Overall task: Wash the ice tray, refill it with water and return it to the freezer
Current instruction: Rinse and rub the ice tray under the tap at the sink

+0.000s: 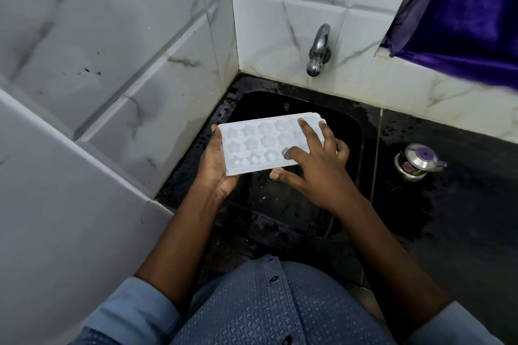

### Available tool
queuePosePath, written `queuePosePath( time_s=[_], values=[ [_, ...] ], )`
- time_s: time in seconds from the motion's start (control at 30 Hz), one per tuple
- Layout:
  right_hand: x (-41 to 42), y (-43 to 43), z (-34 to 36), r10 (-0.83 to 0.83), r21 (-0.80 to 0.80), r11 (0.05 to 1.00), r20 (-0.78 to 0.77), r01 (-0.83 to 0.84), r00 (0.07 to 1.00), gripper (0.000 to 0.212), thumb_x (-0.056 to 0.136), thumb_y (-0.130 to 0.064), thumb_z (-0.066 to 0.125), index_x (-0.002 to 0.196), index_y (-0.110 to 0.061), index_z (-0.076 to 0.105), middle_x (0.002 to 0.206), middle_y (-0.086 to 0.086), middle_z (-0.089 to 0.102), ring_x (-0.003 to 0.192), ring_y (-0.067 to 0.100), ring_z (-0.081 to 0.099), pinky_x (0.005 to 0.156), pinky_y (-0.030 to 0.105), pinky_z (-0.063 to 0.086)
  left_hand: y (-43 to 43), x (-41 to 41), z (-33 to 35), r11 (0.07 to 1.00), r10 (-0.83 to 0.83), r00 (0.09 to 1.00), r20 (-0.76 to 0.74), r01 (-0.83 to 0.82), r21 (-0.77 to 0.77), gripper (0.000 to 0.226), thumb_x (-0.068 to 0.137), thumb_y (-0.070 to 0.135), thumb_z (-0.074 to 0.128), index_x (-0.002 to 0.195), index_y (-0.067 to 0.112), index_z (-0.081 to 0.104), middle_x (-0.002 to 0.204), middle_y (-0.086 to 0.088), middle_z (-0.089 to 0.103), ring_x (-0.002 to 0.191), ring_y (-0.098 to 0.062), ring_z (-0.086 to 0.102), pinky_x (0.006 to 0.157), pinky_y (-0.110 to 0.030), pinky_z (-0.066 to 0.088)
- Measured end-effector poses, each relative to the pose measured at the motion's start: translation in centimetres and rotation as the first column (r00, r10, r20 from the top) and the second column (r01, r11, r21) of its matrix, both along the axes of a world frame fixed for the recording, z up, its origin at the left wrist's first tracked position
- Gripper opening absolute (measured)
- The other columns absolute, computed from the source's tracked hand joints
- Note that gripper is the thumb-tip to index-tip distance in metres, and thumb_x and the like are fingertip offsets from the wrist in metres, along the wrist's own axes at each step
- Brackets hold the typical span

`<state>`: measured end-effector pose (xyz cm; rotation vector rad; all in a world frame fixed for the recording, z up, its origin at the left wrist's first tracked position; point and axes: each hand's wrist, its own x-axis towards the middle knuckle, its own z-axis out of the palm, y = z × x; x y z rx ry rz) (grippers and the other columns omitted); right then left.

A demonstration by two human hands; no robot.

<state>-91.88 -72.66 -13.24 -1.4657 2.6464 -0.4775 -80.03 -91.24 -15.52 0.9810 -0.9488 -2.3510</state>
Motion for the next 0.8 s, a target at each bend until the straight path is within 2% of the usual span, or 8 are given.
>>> queuePosePath(
  time_s=[0.17,0.3,0.57,0.7,0.8],
  values=[
    [-0.08,-0.1,-0.13,-0.001,-0.004,1.0,-0.001,0.001,1.0,0.079,0.081,-0.093,0.029,0.129,-0.041,0.064,0.177,0.002,0.006,0.161,0.031,-0.011,0.12,0.057,0.005,-0.28,0.08,-0.41,1.0,0.003,1.0,-0.017,-0.003,0.007,0.075,0.109,0.067,0.028,0.139,0.008,0.064,0.133,-0.019,0.073,0.116,-0.036,0.074,0.092,-0.049,0.061],
    [-0.21,-0.22,-0.23,-0.001,-0.017,1.0,-0.009,0.001,1.0,0.075,0.083,-0.092,0.031,0.127,-0.04,0.062,0.177,0.002,0.008,0.161,0.032,-0.01,0.12,0.058,0.006,-0.4,0.03,-0.54,1.0,0.011,1.0,-0.021,-0.011,0.01,0.078,0.108,0.068,0.029,0.146,0.007,0.059,0.139,-0.02,0.069,0.125,-0.04,0.068,0.099,-0.053,0.058],
    [-0.2,-0.32,-0.34,0.007,0.02,1.0,-0.009,-0.006,1.0,0.078,0.082,-0.093,0.027,0.129,-0.039,0.059,0.177,0.0,0.006,0.161,0.03,-0.011,0.12,0.06,0.007,-0.16,-0.03,-0.27,1.0,0.01,1.0,0.002,-0.01,-0.002,0.073,0.109,0.067,0.028,0.134,0.01,0.066,0.129,-0.017,0.075,0.112,-0.034,0.076,0.093,-0.05,0.06],
    [0.12,-0.43,-0.44,-0.005,-0.035,0.999,-0.012,0.005,1.0,0.077,0.082,-0.091,0.031,0.122,-0.03,0.053,0.176,0.002,0.01,0.161,0.029,-0.005,0.119,0.056,0.01,0.08,-0.1,-0.24,1.0,0.002,1.0,0.007,-0.002,0.001,0.078,0.108,0.069,0.029,0.143,0.007,0.061,0.136,-0.02,0.071,0.119,-0.038,0.072,0.096,-0.053,0.06],
    [0.48,-0.65,-0.48,0.025,-0.066,0.997,-0.03,-0.027,0.999,0.076,0.084,-0.09,0.035,0.129,-0.031,0.051,0.176,0.004,0.011,0.161,0.033,-0.001,0.117,0.055,0.011,0.2,-0.25,-0.02,1.0,-0.011,1.0,-0.014,0.011,0.024,0.079,0.108,0.069,0.027,0.144,0.007,0.06,0.137,-0.021,0.07,0.12,-0.039,0.071,0.093,-0.052,0.06]
  ],
)
